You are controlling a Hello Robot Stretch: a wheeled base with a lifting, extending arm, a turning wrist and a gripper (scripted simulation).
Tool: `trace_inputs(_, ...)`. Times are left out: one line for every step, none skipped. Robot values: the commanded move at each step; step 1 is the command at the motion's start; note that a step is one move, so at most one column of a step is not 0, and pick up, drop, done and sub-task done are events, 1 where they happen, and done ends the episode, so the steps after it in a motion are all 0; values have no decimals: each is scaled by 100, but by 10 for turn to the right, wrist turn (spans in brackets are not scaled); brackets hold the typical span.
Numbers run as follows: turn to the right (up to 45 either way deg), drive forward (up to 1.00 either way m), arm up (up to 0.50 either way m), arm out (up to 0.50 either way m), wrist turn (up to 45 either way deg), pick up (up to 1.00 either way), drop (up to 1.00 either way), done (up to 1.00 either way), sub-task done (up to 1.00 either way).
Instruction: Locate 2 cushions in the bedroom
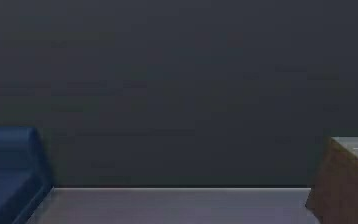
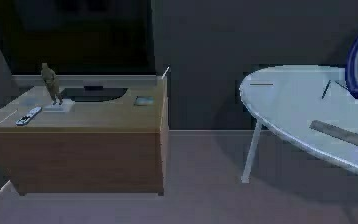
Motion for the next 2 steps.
trace_inputs(-450,0,0,0,0,0,0,0,0)
trace_inputs(-450,0,0,0,0,0,0,0,0)
